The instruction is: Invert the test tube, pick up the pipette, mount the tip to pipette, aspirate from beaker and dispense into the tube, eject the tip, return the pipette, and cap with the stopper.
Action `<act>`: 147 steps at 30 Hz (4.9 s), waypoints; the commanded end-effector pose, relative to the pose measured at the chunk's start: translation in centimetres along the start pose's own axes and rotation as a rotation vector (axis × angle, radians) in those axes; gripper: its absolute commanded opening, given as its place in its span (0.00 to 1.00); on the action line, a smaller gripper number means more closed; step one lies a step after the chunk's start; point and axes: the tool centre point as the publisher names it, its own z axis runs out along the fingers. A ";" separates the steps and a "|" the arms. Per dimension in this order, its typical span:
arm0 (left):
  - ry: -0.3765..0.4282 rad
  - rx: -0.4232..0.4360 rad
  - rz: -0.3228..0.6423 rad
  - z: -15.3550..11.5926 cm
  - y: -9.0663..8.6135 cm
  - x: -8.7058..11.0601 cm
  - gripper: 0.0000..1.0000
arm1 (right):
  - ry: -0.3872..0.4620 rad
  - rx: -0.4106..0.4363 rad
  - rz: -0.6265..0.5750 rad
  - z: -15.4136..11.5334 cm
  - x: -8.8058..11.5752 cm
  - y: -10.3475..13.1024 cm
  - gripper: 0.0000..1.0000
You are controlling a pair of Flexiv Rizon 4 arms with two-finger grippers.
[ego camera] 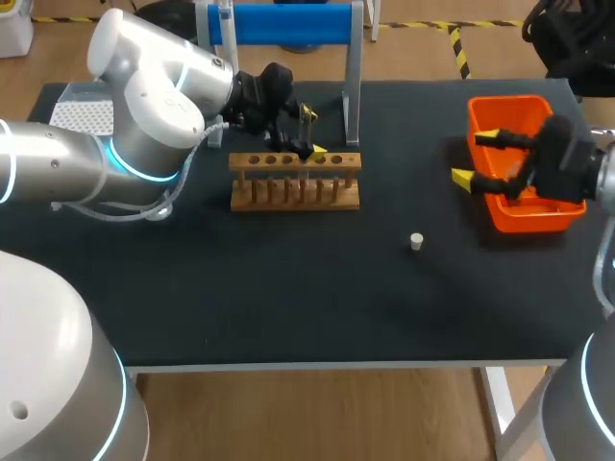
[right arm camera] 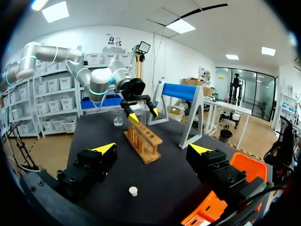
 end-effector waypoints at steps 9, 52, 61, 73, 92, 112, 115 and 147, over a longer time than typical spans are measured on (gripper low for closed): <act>0.002 -0.001 -0.001 0.0 0.0 -0.1 1.00 | -0.001 0.021 0.028 -1.6 2.4 -4.2 1.00; 0.002 -0.001 -0.001 0.0 0.0 -0.1 1.00 | -0.056 0.184 0.053 3.2 6.1 -11.8 1.00; 0.002 -0.001 -0.001 0.0 0.0 -0.1 1.00 | -0.065 0.199 0.041 3.9 6.1 -12.3 1.00; 0.002 -0.001 -0.001 0.0 0.0 -0.1 1.00 | -0.080 0.212 0.043 5.0 5.9 -13.0 1.00; 0.002 -0.001 -0.001 0.0 0.0 -0.1 1.00 | -0.091 0.235 0.055 6.8 5.6 -13.9 0.85; 0.002 -0.001 -0.001 0.0 0.0 -0.1 1.00 | -0.102 0.238 0.065 8.2 5.4 -14.2 0.63; 0.002 -0.001 -0.001 0.0 0.0 -0.1 1.00 | -0.103 0.240 0.067 8.3 5.3 -14.3 0.60; 0.002 -0.001 -0.001 0.0 0.0 -0.1 1.00 | -0.109 0.259 0.082 8.9 4.8 -14.9 0.49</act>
